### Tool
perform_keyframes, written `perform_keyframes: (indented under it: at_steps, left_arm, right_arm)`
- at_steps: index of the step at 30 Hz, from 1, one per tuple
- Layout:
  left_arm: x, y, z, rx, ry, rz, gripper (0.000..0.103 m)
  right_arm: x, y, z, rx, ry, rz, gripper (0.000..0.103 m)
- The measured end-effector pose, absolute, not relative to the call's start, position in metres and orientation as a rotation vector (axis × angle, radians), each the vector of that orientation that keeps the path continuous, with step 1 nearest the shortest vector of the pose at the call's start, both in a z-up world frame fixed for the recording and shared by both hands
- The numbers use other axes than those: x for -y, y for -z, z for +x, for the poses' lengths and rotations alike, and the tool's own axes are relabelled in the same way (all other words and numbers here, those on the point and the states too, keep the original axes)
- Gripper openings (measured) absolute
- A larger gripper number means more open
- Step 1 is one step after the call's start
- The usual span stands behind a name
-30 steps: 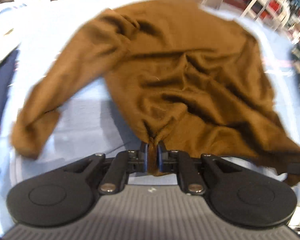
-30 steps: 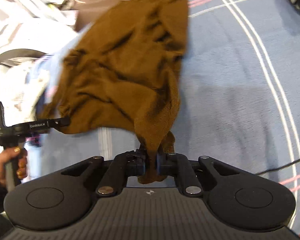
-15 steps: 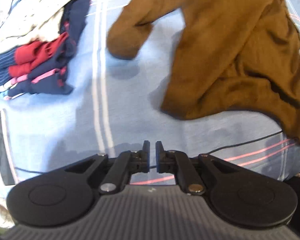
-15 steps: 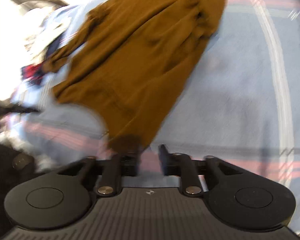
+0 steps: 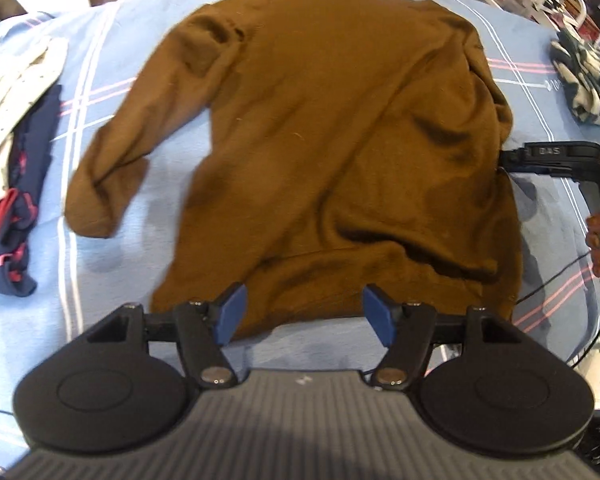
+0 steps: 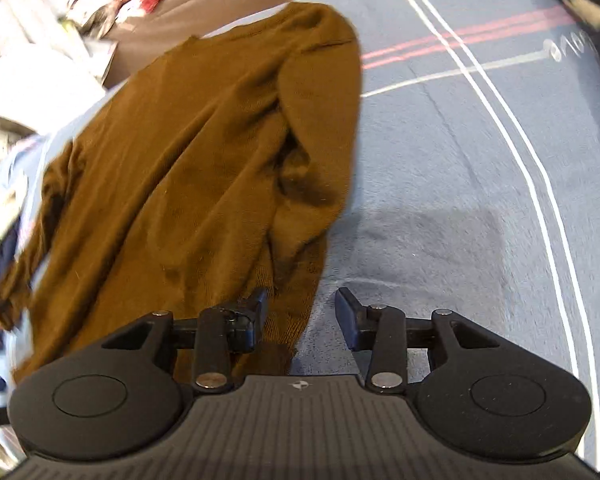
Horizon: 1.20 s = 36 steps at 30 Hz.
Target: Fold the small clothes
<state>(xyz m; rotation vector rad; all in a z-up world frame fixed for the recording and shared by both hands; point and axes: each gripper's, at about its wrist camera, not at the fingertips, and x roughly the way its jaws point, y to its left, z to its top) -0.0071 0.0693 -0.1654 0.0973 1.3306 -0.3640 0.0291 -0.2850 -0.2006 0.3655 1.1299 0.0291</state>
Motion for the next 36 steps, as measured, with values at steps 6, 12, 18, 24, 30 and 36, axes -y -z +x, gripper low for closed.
perform_keyframes:
  at_steps: [6, 12, 18, 24, 30, 36]
  left_arm:
    - [-0.045, 0.18, -0.007, -1.358, 0.462, 0.136, 0.065]
    - [-0.022, 0.183, -0.012, -1.334, 0.534, 0.178, 0.066]
    - [-0.025, 0.178, -0.013, -1.336, 0.493, 0.176, 0.067]
    - [-0.042, 0.17, -0.019, -1.319, 0.406, 0.191, 0.079]
    - [-0.056, 0.175, -0.02, -1.366, 0.359, 0.093, 0.079]
    - [-0.053, 0.179, -0.022, -1.356, 0.36, 0.064, 0.081]
  right_arm:
    - [0.324, 0.178, 0.014, -1.054, -0.004, 0.362, 0.001]
    - [0.407, 0.145, -0.007, -1.072, 0.129, 0.393, 0.024]
    - [0.373, 0.174, 0.02, -1.092, -0.117, 0.584, 0.068]
    - [0.341, 0.201, 0.042, -1.063, -0.132, 0.623, 0.069]
    - [0.338, 0.193, 0.038, -1.092, -0.113, 0.569, 0.015]
    - [0.421, 0.17, -0.003, -1.072, 0.097, 0.535, 0.001]
